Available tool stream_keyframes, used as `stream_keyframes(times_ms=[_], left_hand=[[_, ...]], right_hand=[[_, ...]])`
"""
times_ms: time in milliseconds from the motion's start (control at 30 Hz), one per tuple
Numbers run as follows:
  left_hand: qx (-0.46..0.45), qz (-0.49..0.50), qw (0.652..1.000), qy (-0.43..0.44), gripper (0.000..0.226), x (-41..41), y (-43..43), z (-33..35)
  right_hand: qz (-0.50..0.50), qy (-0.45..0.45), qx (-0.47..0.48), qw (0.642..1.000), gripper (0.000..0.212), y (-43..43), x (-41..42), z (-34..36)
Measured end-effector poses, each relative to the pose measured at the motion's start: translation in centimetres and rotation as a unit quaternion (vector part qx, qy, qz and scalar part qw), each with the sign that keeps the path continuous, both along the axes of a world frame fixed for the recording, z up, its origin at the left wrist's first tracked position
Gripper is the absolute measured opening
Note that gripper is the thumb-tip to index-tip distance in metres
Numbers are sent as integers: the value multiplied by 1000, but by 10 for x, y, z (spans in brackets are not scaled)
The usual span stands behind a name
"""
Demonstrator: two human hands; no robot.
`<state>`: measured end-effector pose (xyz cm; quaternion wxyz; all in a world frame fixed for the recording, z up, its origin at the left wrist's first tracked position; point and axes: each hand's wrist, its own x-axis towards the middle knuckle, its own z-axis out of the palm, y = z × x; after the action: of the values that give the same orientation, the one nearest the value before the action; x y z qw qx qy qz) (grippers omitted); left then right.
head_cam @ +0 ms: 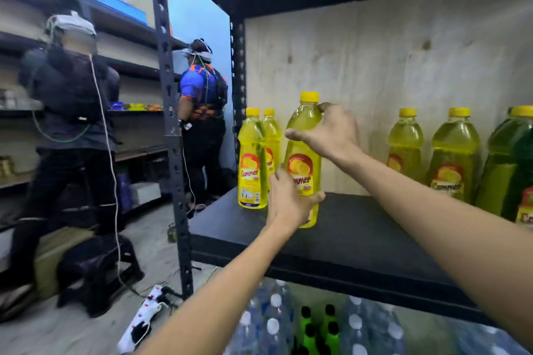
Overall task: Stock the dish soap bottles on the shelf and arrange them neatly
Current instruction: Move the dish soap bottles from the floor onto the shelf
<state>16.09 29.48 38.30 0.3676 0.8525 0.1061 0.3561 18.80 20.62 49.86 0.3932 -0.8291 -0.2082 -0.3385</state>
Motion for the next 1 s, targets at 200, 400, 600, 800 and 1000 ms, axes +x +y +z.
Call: stream_keyframes(times_ms=[200, 400, 600, 800, 1000], left_hand=[[8, 41, 998, 43, 88, -45, 89, 7], [-9, 46, 998, 51, 93, -46, 136, 0], [-38, 24, 997, 57, 94, -36, 151, -9], [-32, 4, 998, 45, 83, -34, 153, -14], [-27, 44, 994, 97, 118, -52, 140, -14]], right_hand=[[63, 43, -4, 997, 63, 82, -40, 2], [77, 57, -22, 995, 52, 126, -46, -5], [62, 39, -36, 997, 51, 145, -40, -10], [51, 42, -41, 997, 50, 149, -35, -12], [98, 96, -55, 989, 70, 137, -34, -16]])
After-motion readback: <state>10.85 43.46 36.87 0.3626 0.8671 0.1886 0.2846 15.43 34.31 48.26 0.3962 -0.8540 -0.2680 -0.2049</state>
